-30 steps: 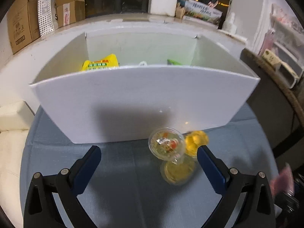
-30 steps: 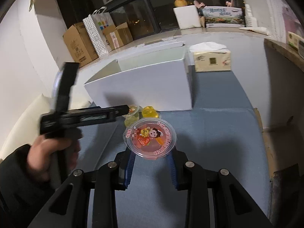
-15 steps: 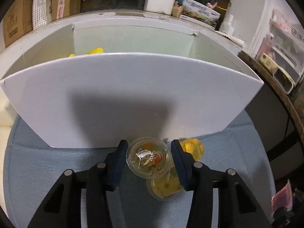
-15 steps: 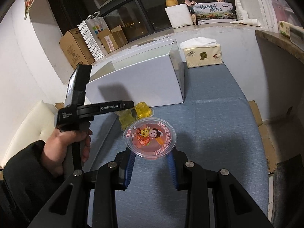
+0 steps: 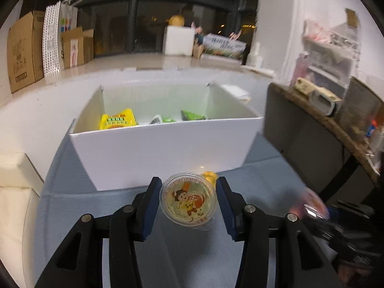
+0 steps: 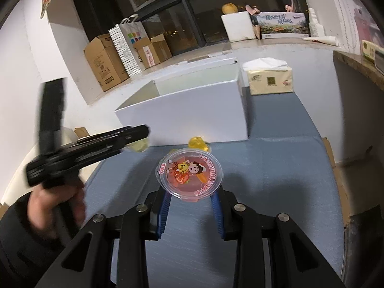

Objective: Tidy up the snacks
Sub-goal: 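Lower both jelly cups into the white box and open both tools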

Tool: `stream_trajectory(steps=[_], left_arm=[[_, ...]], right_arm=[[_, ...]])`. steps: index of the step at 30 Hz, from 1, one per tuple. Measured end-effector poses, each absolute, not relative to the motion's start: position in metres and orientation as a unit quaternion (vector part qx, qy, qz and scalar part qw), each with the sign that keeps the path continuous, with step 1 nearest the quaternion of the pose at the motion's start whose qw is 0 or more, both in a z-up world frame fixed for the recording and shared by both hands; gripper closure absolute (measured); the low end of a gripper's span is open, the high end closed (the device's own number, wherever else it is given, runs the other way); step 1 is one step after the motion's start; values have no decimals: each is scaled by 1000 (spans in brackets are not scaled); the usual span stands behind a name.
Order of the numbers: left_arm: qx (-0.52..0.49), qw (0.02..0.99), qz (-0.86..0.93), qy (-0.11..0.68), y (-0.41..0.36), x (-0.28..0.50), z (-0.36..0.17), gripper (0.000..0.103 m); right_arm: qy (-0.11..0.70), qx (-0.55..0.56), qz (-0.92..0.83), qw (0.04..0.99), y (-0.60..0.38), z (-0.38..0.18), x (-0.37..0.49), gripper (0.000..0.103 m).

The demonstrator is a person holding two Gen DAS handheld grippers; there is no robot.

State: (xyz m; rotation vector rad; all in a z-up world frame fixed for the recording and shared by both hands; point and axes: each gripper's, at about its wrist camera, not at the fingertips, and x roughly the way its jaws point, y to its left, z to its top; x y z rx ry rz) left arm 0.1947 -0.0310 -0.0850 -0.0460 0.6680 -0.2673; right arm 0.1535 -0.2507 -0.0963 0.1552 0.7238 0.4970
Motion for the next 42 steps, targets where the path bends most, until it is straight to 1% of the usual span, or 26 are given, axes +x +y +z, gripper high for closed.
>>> stream_trajectory(steps=[7, 13, 17, 21, 24, 28, 29, 30, 31, 32, 33, 38, 42], left_arm=[[-47, 936, -146, 318, -11, 146, -74, 51], [-58, 940, -137, 308, 8, 157, -67, 51], [-50, 951, -121, 281, 21, 190, -49, 51], [-50, 952, -106, 281, 32, 240, -35, 51], [-39, 953, -93, 285, 36, 278, -29, 51], [-31, 950, -75, 302, 39, 322, -37, 51], [-31, 947, -73, 312, 40, 328, -41, 42], [-35, 940, -70, 332, 40, 338, -46, 32], [-38, 936, -60, 343, 42, 345, -51, 5], [-40, 936, -55, 346, 42, 347, -54, 0], [-40, 936, -57, 344, 42, 346, -56, 0], [-24, 936, -67, 345, 33, 331, -64, 0], [-25, 934, -79, 347, 27, 317, -63, 0]], right_arm=[[342, 62, 251, 903, -235, -85, 160, 68], [327, 44, 251, 910, -221, -64, 187, 68], [318, 52, 243, 915, -218, -43, 221, 68], [314, 50, 234, 919, -214, -24, 263, 68], [325, 48, 224, 918, -209, -18, 299, 68], [347, 44, 204, 914, -203, -24, 335, 67], [355, 38, 196, 913, -202, -28, 341, 65], [363, 35, 190, 912, -201, -31, 346, 44], [372, 33, 187, 909, -201, -34, 347, 26], [372, 37, 186, 909, -203, -36, 347, 2], [360, 46, 189, 912, -207, -36, 344, 0], [349, 72, 182, 916, -226, -35, 330, 0], [330, 66, 198, 921, -229, -28, 308, 0]])
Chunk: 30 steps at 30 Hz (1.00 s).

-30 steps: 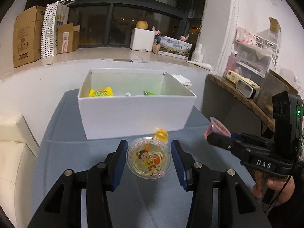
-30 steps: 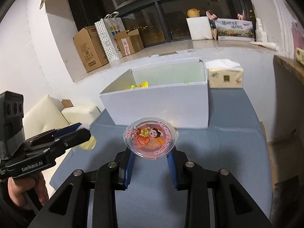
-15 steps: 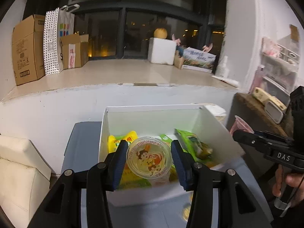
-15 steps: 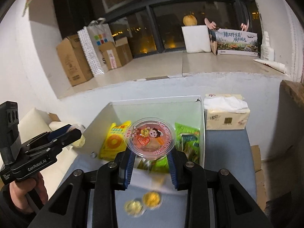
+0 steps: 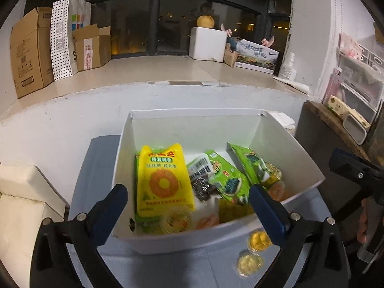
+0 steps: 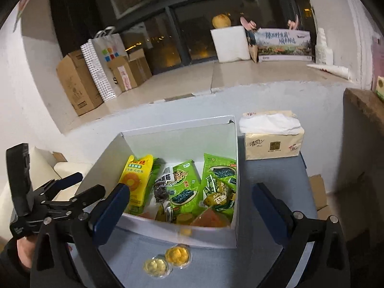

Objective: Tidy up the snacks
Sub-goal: 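Lower both jelly cups into the white box and open both tools, then grasp the orange-yellow jelly cup with the right tool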

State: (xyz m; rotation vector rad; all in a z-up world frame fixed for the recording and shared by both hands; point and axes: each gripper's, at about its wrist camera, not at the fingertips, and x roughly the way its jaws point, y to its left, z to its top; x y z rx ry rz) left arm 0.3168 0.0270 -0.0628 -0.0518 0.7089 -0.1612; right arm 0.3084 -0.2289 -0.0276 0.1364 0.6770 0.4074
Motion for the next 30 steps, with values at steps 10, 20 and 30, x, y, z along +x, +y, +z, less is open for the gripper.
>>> stream_trajectory(steps=[10, 20, 30], left_arm=[[-2, 934, -91, 346, 10, 259, -57, 0], [-19, 912, -140, 386, -20, 174, -115, 0], [-29, 907, -136, 397, -11, 136, -136, 0]], right_arm=[[310, 14, 201, 929, -221, -26, 246, 0], [359, 66, 196, 910, -236, -95, 189, 0], [417, 91, 170, 888, -212, -141, 233, 0]])
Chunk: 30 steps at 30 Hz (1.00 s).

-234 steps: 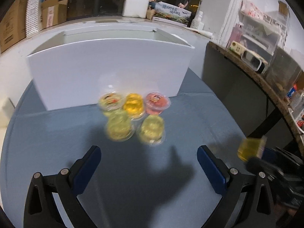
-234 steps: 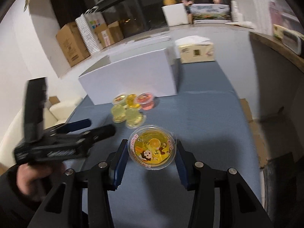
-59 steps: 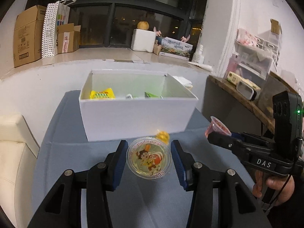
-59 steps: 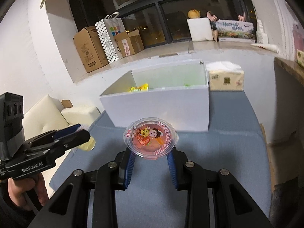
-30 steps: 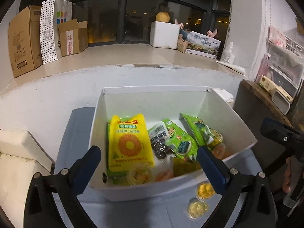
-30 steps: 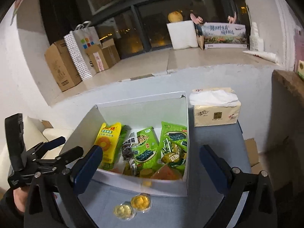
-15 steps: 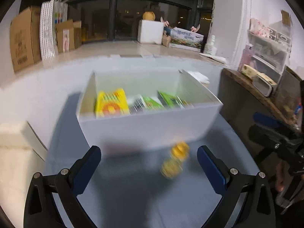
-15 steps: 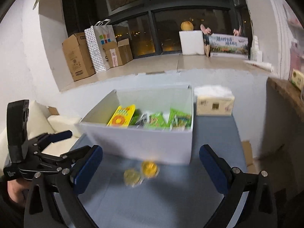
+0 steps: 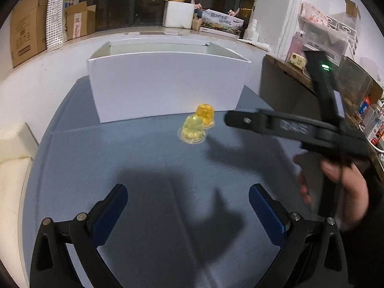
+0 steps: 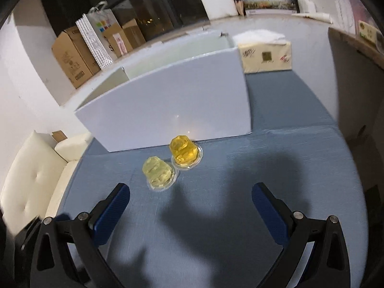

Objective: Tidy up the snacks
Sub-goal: 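Grasp the orange-yellow jelly cup with the right tool, then grasp the last pale yellow jelly cup with the left tool while the right tool holds its cup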

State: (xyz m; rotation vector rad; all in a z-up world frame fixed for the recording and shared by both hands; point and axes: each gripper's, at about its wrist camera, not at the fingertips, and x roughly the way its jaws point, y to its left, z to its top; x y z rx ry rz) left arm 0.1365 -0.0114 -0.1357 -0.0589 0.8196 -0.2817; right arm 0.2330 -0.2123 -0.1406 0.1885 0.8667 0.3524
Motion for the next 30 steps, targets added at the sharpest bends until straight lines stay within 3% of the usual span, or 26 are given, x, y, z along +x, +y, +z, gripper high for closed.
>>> stream_trajectory(steps=[9, 10, 12, 14, 16, 30], left_arm=[[-33, 906, -126, 402, 1, 125, -146, 0], [-30, 906, -126, 404, 2, 124, -147, 0], [-31, 904, -127, 407, 4, 124, -150, 0], [-33, 904, -126, 408, 5, 125, -152, 0], [-33, 904, -125, 408, 5, 125, -152, 0], [-4, 903, -114, 414, -11, 163, -155, 0]], right_arm=[[428, 85, 149, 887, -184, -151, 283, 3], [430, 85, 147, 887, -183, -153, 286, 7], [444, 73, 142, 882, -178, -161, 292, 34], [441, 60, 134, 885, -176, -165, 292, 45], [441, 73, 154, 881, -178, -167, 291, 62], [399, 72, 174, 898, -207, -134, 235, 67]])
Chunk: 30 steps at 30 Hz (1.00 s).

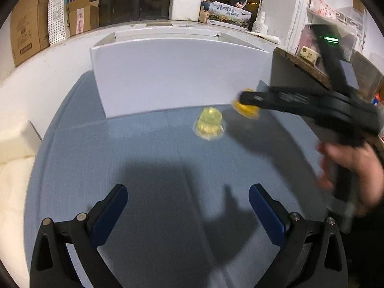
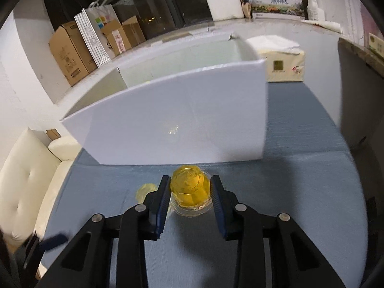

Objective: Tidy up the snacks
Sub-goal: 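Grasp the last pale yellow jelly cup with the left tool while the right tool holds its cup, then lower both jelly cups into the white box and open both tools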

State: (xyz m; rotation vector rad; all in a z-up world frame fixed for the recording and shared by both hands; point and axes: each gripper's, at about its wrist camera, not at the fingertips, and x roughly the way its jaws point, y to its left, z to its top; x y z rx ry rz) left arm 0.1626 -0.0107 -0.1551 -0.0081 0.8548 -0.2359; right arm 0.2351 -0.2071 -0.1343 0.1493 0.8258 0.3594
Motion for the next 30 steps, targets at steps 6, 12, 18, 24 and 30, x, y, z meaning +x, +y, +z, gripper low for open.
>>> stream_trajectory(steps=[6, 12, 18, 24, 30], left_arm=[[11, 902, -112, 417, -32, 209, -157, 0], [18, 903, -108, 415, -49, 248, -158, 0], [19, 900, -114, 420, -58, 267, -162, 19], [17, 893, -125, 432, -63, 269, -172, 65], [0, 897, -134, 422, -50, 254, -163, 66]], right_arm=[[374, 66, 169, 909, -230, -111, 197, 67], [370, 109, 165, 908, -265, -111, 167, 67], [372, 136, 150, 906, -293, -119, 150, 67], [368, 144, 159, 905, -295, -118, 147, 67], [362, 138, 167, 907, -289, -114, 144, 67]])
